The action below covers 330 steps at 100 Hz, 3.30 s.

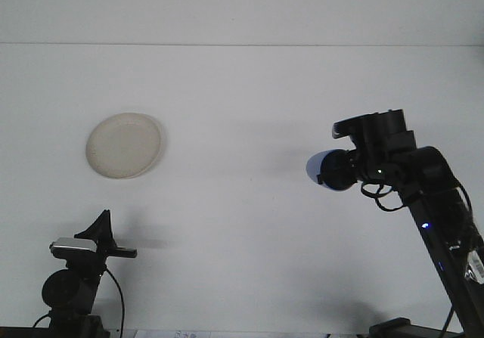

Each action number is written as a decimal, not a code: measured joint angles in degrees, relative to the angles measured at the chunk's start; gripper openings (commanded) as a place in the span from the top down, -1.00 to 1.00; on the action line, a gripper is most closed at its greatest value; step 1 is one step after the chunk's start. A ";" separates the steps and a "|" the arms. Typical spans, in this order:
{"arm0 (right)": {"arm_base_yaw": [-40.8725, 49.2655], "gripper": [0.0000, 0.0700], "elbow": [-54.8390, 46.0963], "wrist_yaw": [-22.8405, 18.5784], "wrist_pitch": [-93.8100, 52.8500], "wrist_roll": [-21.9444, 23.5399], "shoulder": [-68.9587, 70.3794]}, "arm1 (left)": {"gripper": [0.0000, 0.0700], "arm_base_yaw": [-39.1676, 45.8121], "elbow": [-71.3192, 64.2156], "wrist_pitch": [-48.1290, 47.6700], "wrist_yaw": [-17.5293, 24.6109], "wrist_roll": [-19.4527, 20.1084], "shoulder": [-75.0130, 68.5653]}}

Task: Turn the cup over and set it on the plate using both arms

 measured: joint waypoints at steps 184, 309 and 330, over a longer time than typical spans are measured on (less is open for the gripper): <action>26.45 -0.16 0.66 -0.24 1.97 1.57 25.51 | 0.96 0.00 0.00 0.00 0.02 0.00 0.00; 26.47 -0.25 -11.89 19.71 15.26 1.81 -36.81 | 0.95 0.00 0.00 0.00 0.02 0.00 0.00; 26.47 -0.25 -39.08 20.72 27.89 2.93 -58.58 | 0.96 0.00 0.00 0.02 0.02 0.00 0.00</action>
